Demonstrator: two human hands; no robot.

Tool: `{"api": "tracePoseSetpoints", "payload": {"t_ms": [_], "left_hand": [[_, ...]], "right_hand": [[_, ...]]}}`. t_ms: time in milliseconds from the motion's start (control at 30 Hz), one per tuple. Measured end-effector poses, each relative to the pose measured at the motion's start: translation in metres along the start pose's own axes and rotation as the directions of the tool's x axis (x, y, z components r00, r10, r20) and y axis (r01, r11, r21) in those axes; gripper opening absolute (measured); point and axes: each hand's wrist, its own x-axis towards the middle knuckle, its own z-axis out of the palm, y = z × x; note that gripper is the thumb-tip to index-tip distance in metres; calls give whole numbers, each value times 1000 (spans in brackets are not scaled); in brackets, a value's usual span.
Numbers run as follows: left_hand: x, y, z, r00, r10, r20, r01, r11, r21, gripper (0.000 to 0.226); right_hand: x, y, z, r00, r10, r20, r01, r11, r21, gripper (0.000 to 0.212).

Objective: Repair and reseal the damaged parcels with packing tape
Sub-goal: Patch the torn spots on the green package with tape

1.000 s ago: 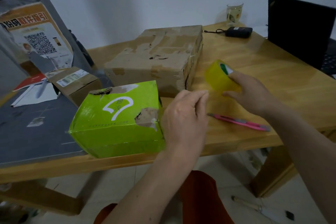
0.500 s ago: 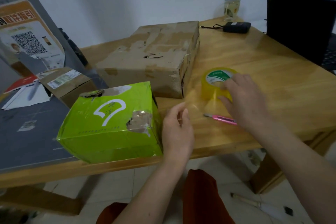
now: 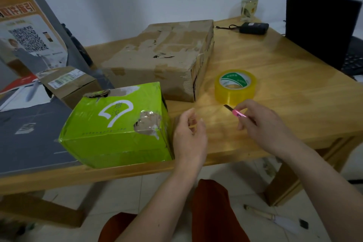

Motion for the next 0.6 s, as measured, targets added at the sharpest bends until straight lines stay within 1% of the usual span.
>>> {"api": "tracePoseSetpoints", "payload": {"t_ms": [67, 133, 233, 333, 400, 467, 600], "left_hand": [[-1, -1, 0, 1000, -2, 12, 2, 1000, 1, 30], [-3, -2, -2, 999, -13, 32, 13, 1000, -7, 29], [-2, -3, -4, 999, -20, 47, 21, 1000, -17, 31], [-1, -2, -3, 999, -22, 47, 24, 999, -24, 33], [-1, -2, -3, 998, -25, 49, 26, 999, -27, 34], [-1, -3, -3, 998, -24, 52, 26, 999, -29, 34], [1, -5, -3, 998, -29, 53, 31, 999, -34, 33]], "right_hand": [[4, 3, 7, 999, -10, -34, 11, 1000, 17, 15], [8, 3, 13, 998, -3, -60, 4, 1000, 5, 15], [14, 0, 19, 989, -14, -147, -2, 994, -113, 16], [21, -5, 21, 977, -42, -209, 6, 985, -172, 18], [25, -8, 22, 979, -60, -196, 11, 970, -242, 19], [27, -11, 21, 984, -44, -173, -10, 954, -298, 19], [26, -16, 17, 992, 5, -130, -41, 960, -276, 19]]}}
